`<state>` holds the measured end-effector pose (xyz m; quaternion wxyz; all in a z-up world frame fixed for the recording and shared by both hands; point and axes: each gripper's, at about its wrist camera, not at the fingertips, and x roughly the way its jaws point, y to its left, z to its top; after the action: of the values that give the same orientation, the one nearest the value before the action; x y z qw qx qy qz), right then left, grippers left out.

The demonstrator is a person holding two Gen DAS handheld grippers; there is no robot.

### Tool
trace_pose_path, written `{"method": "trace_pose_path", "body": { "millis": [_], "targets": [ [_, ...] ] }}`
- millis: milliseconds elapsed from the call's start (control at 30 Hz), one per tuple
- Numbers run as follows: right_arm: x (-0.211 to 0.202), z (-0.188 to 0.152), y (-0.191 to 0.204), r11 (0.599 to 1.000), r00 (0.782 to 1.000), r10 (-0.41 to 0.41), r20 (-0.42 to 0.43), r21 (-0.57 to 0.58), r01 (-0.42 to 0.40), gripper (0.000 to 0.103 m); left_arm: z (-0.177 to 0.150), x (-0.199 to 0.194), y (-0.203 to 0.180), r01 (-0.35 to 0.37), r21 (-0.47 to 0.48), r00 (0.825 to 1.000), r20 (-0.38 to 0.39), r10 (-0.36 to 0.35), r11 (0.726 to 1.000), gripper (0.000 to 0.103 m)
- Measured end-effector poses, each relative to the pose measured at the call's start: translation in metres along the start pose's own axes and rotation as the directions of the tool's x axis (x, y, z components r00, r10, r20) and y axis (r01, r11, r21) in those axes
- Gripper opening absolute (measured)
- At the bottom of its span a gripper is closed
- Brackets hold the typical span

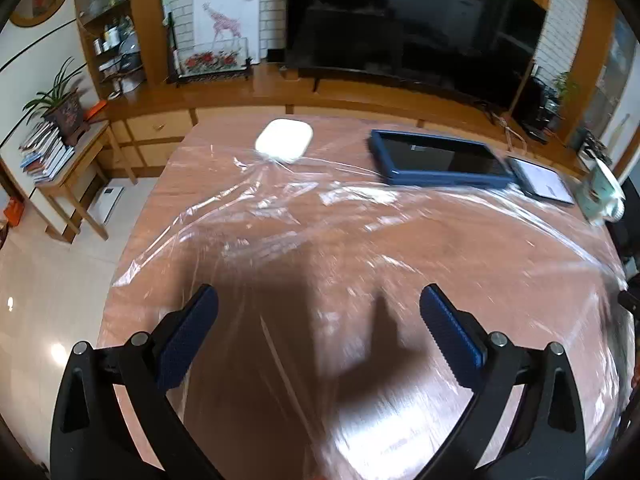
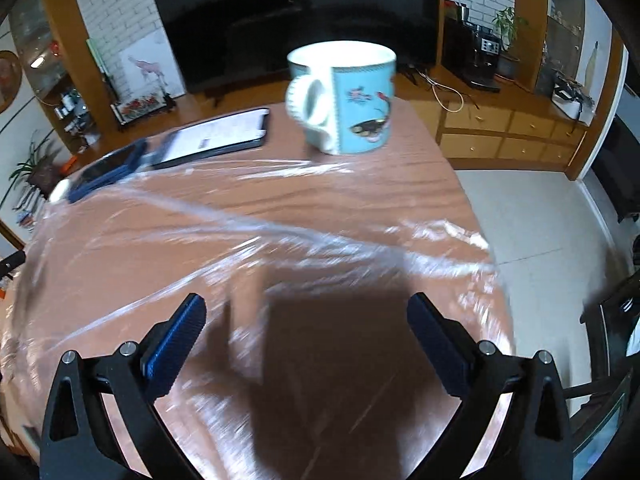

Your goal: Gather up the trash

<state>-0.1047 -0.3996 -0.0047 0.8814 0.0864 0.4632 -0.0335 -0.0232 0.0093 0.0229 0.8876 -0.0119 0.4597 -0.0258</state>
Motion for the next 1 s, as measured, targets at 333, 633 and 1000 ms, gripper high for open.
{"method": "trace_pose_path", "body": {
  "millis": [333,633,1000],
  "targets": [
    [0.023,0.015,-0.009,0.999,0.999,-0.034,0.002,-0.032,0.034,0.099,0.008,0.033,-0.003,-0.049,0.002,0.998,-0.036,0.049,0.999,0.101],
    [0.023,0.014,-0.001,0.993,0.996,-0.090,0.026,-0.080,0.092,0.099,0.005,0.036,-0.004,-0.051,0.015,0.999,0.000,0.051,0.999,0.101],
    [0.022,0.014,-0.001,0.993,0.996,-0.090,0.025,-0.080,0.092,0.099,0.004,0.035,-0.005,-0.049,0.014,0.999,-0.002,0.049,0.999,0.102]
  ]
}}
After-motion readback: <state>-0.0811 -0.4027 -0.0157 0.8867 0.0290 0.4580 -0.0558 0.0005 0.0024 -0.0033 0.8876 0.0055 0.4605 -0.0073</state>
